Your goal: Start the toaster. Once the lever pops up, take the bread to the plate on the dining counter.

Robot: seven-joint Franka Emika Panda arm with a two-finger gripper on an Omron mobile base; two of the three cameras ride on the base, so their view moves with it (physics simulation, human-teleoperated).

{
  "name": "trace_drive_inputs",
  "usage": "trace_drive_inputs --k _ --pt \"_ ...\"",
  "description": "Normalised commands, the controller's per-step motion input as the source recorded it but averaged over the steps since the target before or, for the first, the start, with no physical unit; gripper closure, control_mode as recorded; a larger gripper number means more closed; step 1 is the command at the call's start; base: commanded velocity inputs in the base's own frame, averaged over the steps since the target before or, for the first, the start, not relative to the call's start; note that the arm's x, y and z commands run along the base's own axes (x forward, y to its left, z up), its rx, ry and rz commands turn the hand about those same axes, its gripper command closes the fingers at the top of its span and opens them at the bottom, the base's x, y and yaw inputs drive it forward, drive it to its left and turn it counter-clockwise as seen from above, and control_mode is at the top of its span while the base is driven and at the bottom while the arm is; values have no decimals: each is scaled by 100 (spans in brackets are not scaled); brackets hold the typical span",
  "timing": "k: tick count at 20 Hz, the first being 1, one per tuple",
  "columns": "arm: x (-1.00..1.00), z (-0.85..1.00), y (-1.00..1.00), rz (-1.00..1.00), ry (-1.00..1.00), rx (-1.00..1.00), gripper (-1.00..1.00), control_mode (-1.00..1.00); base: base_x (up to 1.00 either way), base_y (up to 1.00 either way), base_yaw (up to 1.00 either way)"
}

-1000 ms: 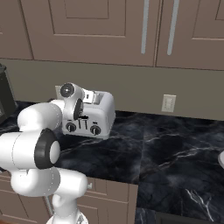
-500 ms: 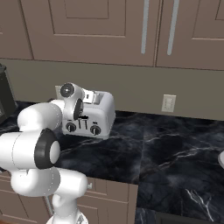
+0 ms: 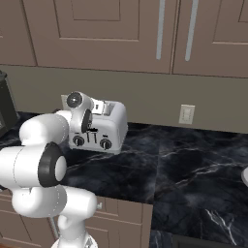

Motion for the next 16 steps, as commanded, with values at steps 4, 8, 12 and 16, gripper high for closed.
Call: trace_drive_inputs --k 4,8,12,16 --pt "0 0 0 0 0 0 -100 -100 0 0 0" --pt "0 0 0 0 0 0 -100 -100 0 0 0" --pt "0 0 0 0 0 0 -100 -100 0 0 0" --pt "0 0 -1 0 0 0 -100 -100 0 0 0"
